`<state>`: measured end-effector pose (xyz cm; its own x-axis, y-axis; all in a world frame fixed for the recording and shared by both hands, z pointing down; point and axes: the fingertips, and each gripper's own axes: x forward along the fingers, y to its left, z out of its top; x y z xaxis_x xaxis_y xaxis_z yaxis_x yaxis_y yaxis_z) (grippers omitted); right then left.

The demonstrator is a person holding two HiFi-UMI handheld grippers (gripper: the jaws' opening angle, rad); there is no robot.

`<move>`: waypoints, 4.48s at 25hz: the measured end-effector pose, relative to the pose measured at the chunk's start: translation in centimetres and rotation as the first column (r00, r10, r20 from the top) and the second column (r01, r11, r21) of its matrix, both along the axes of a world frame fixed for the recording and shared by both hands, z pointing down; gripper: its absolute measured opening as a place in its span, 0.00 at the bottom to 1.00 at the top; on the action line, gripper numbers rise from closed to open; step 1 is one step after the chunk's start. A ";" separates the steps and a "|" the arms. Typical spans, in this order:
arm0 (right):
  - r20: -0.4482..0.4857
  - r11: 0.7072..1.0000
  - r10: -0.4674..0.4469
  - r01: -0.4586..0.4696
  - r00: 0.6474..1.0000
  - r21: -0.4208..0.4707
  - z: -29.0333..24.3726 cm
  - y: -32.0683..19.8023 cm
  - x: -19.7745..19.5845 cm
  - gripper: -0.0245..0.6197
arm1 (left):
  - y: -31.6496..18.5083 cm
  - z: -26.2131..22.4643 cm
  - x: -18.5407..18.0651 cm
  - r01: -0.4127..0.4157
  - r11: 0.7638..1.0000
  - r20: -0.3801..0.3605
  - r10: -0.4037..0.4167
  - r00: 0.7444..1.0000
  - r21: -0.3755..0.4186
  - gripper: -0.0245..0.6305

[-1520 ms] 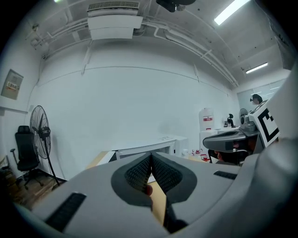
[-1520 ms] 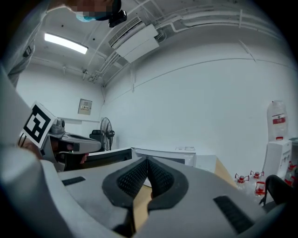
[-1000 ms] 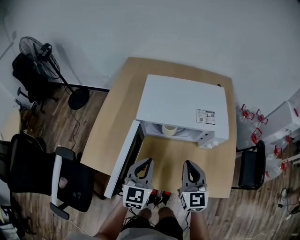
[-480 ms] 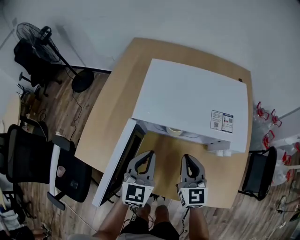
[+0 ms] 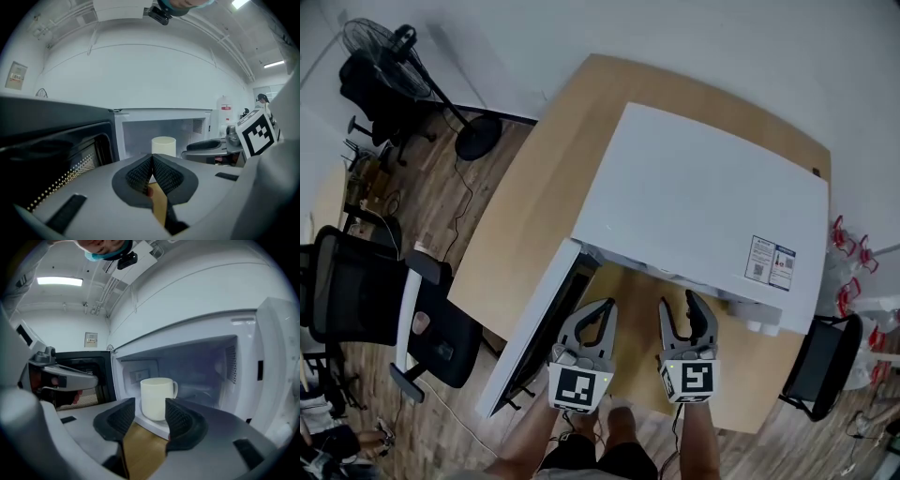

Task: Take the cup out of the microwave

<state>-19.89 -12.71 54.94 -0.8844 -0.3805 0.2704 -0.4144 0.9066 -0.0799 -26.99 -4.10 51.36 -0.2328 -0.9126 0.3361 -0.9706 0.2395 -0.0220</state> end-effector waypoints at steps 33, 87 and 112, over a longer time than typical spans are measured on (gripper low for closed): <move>-0.105 1.000 -0.016 0.016 0.994 -0.002 3.0 -4.7 -7.3 0.62 | -0.8 1.0 -1.9 0.051 0.999 -0.029 -0.051 0.998 -0.011 0.07; 0.047 0.911 0.407 -0.409 0.912 0.057 -6.0 1.4 18.9 0.62 | -3.2 -3.5 16.0 -0.384 0.923 0.012 0.383 0.923 0.031 0.07; -0.046 0.729 0.684 -0.684 0.728 0.024 0.4 -1.3 36.2 0.62 | -8.6 1.6 30.7 -0.639 0.768 -0.034 0.638 0.769 -0.037 0.07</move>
